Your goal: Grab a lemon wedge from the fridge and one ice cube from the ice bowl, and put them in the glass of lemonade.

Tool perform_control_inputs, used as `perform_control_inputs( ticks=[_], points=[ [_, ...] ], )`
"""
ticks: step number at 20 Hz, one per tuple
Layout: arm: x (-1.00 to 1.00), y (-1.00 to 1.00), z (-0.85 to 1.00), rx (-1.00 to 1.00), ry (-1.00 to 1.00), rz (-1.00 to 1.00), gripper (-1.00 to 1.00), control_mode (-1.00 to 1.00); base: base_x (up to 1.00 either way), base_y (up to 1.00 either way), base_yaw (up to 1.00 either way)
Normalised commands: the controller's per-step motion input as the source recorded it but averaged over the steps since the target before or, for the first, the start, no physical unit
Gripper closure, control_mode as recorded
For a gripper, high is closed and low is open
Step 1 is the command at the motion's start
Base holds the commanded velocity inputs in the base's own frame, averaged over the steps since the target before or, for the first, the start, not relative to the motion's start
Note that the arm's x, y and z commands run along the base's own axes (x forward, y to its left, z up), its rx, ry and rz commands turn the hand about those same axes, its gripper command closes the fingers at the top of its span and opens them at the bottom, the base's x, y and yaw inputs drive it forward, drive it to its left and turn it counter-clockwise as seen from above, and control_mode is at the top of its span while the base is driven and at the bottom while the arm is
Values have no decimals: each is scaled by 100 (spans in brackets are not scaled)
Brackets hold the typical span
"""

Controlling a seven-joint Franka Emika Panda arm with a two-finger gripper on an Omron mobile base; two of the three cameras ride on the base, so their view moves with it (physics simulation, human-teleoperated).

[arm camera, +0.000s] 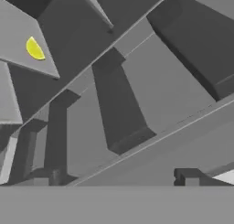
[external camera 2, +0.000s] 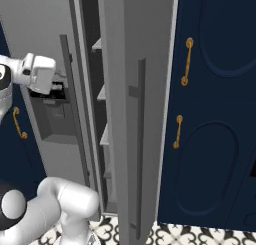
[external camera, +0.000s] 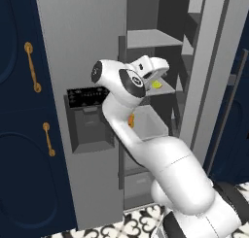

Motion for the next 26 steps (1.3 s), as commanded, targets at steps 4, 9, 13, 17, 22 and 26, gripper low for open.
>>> perform_control_inputs(
  ticks=[4,9,13,17,22,26],
  points=[
    [78,-74,0,-31,15,-8,-100,-100,0,0,0],
    [17,-100,-3,-17,4,-15,-100,-100,0,0,0],
    [0,-100,-1,-10,0,-19,-100,-100,0,0,0],
    [-3,-100,0,-6,0,-21,-100,-100,0,0,0],
    [-18,-100,0,-1,0,-22,-100,-100,0,0,0],
    [-23,-100,4,0,0,-18,-100,-100,0,0,0]
  ],
)
